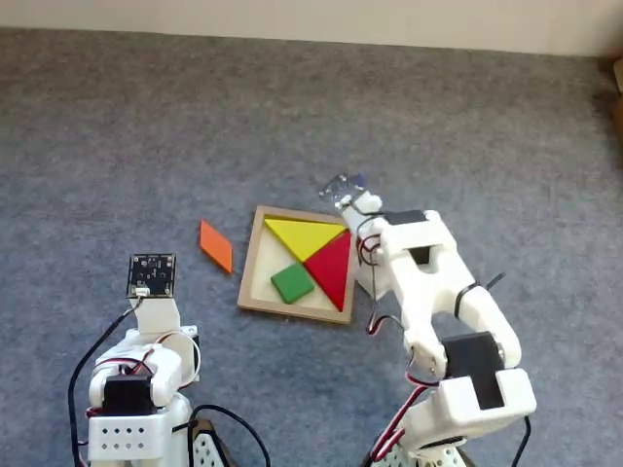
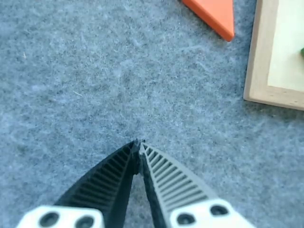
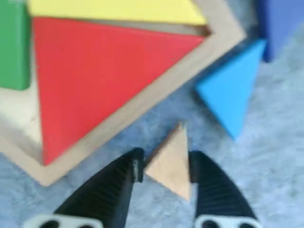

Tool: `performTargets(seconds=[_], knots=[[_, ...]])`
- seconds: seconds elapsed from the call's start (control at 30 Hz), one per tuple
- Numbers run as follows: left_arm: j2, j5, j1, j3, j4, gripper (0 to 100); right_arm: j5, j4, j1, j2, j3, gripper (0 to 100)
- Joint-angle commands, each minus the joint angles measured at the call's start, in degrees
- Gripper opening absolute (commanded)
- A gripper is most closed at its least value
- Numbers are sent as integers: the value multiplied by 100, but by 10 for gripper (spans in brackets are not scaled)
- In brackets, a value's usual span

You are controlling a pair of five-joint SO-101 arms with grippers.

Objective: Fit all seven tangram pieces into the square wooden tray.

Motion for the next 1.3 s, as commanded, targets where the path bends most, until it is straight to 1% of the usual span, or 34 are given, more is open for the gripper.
performTargets(seconds=[0.0, 0.2, 0.37, 0.4, 0.47, 0.6, 0.77, 0.9, 1.07, 1.13, 1.17, 1.2, 1.27], knots=[[-286, -44, -101, 110, 9, 6, 79, 4, 4, 4, -84, 74], [-286, -44, -101, 110, 9, 6, 35, 743, 4, -66, -312, 73], [-286, -44, -101, 110, 9, 6, 0, 1068, 4, -611, -470, 73], [-286, -44, -101, 110, 9, 6, -141, 1095, -4, -760, -470, 73], [-286, -44, -101, 110, 9, 6, -738, 1068, -22, -1033, -470, 73], [-286, -44, -101, 110, 9, 6, -2163, 1051, -48, -1411, -488, 73], [-286, -44, -101, 110, 9, 6, -3833, 971, -602, -1490, -514, 73], [-286, -44, -101, 110, 9, 6, -4510, 286, -1033, -1481, -418, 73], [-286, -44, -101, 110, 9, 6, -4695, -514, -1086, -1525, 4, 73], [-286, -44, -101, 110, 9, 6, -4712, -655, -1103, -1490, 92, 70], [-286, -44, -101, 110, 9, 6, -4862, -673, -1147, -1490, 110, 70], [-286, -44, -101, 110, 9, 6, -5178, -708, -1182, -1490, 127, 70], [-286, -44, -101, 110, 9, 6, -6233, -708, -1253, -1490, 101, 70]])
